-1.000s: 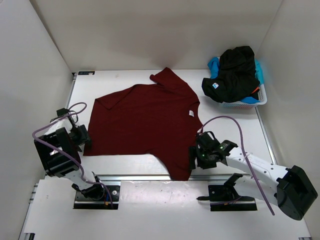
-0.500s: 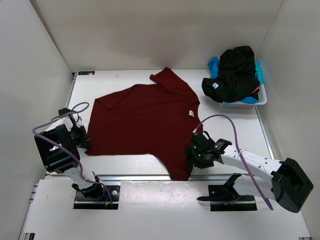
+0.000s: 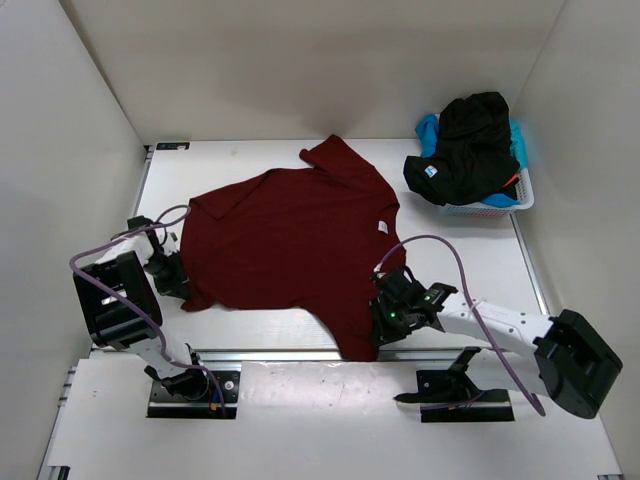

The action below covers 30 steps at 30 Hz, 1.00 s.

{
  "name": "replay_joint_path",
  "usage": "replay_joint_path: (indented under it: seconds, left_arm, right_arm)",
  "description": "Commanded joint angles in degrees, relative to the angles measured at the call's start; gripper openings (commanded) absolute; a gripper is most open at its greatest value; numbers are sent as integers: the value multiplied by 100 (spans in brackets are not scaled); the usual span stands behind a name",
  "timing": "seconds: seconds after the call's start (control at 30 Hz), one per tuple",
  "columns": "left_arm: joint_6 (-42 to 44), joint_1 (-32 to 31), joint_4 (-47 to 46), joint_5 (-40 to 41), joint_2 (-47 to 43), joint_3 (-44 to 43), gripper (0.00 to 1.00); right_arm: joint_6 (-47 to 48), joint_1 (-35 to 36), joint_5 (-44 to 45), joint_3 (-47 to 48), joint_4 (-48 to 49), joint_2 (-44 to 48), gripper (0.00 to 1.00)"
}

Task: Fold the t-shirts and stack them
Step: Grap the side of the flattened tshirt closest away from the robot with both arms

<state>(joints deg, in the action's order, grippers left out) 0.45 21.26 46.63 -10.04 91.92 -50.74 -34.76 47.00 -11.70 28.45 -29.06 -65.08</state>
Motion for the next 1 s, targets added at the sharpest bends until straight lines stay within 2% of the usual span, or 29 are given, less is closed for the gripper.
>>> replay_joint_path:
  seconds: [0.0,0.07,0.17,0.3,0.4,0.6,0.77,0.97]
  left_arm:
    - [96,-7,179,-164,-192,-234,0]
    - [148,2,258,-200,-166,-339,0]
    - [210,28,486,-209,-87,-638,0]
    - [403,-7,786,-25,19,-1401,0]
    - [482,-174,874,274,159,-1991,0]
    - [360,-446,1173,161,1002,-3238,0]
    - [228,-500,1304,143,1678,-3924,0]
    - [236,-869,1340,187,2277,-4505,0]
  right_arm:
    - [407,-209,-394,-33,726,-268,10]
    - [540,-235,-368,256,735,-557,1]
    - [813,-480,-499,494,735,-647,0]
    - [1129,-1428,-333,1099,508,37,0]
    - [1682,-1965,98,1732,287,180,0]
    - [2561,-2485,19,2647,619,-802,0]
    - [2667,-3144,-332,3227,1130,-1708,0]
    - [3142,-3013,54,3879,955,-2570,0]
